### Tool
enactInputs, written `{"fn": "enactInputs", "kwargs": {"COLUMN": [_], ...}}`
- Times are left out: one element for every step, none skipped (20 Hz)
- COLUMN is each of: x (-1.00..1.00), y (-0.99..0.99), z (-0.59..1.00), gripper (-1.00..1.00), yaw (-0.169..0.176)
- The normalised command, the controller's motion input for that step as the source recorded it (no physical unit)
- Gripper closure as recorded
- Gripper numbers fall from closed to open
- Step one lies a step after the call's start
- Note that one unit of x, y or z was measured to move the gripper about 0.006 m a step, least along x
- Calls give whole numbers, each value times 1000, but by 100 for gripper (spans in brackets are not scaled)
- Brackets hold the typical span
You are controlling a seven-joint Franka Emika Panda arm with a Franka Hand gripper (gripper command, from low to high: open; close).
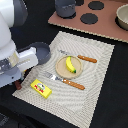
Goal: Interact with the objects in diverse but meaningful ways.
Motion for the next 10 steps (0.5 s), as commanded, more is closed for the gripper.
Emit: {"fn": "enactInputs", "kwargs": {"x": [220,134,203,197,171,137,126,200,251,297], "y": [0,-20,0,0,0,0,0,0,40,103], "z": [660,789,931,917,946,934,946,977,920,866], "gripper": [-100,-100,-100,-100,-100,-100,-100,-100,-100,-100], "yaw": [0,0,0,-2,-12,-27,-28,-30,-31,-25]}}
